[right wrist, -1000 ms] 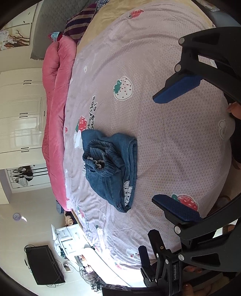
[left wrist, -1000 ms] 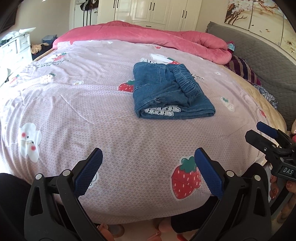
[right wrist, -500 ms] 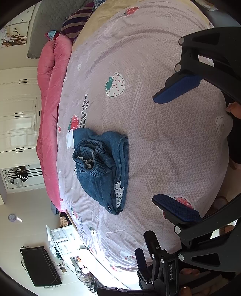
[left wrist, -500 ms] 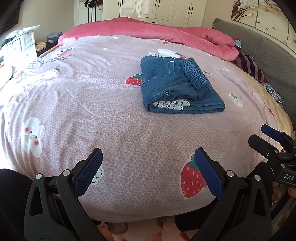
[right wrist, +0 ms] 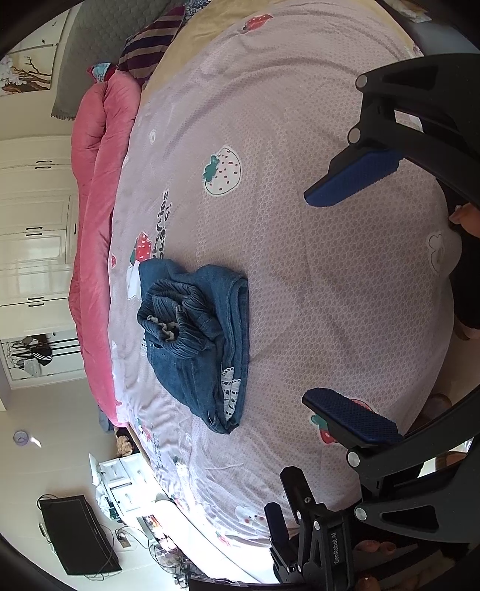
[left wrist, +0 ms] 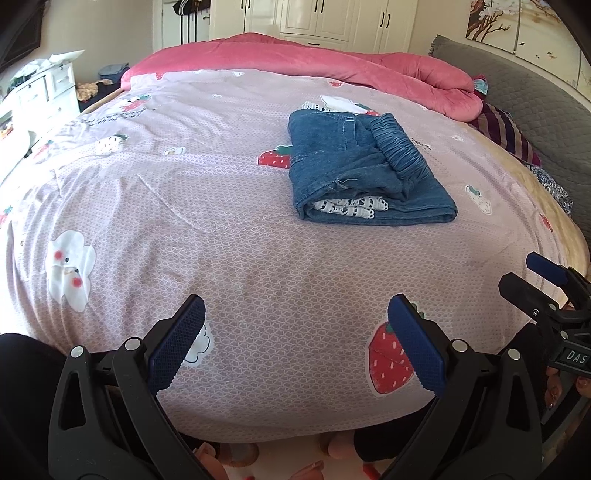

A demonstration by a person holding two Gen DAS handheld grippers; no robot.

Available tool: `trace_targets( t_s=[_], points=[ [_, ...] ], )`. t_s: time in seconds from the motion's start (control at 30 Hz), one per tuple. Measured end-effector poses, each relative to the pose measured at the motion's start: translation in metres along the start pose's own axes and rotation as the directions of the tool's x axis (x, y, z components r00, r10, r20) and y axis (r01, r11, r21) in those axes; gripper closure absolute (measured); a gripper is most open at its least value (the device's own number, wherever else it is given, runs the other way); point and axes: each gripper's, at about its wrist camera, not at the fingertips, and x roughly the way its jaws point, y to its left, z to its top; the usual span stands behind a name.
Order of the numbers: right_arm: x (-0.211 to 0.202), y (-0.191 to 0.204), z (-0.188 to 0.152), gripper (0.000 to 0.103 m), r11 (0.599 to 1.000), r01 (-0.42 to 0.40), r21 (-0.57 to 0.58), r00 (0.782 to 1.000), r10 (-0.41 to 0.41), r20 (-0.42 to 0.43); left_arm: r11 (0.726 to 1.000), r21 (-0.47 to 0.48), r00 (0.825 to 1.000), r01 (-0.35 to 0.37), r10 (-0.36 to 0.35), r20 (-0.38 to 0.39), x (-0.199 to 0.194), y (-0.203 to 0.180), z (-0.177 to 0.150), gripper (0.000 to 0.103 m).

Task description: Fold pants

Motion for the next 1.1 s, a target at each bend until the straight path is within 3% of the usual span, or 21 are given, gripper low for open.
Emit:
trace_targets(
  t_s=[1.1],
  points=[
    [0.003,-0.002,-0.009,0.005,0.999,0.034,0.018,0.999,-0.035,0.006,1.0,-0.015,1.0,-0.023,0.023,0.001,0.01,0.002,-0.007,0.01]
  ],
)
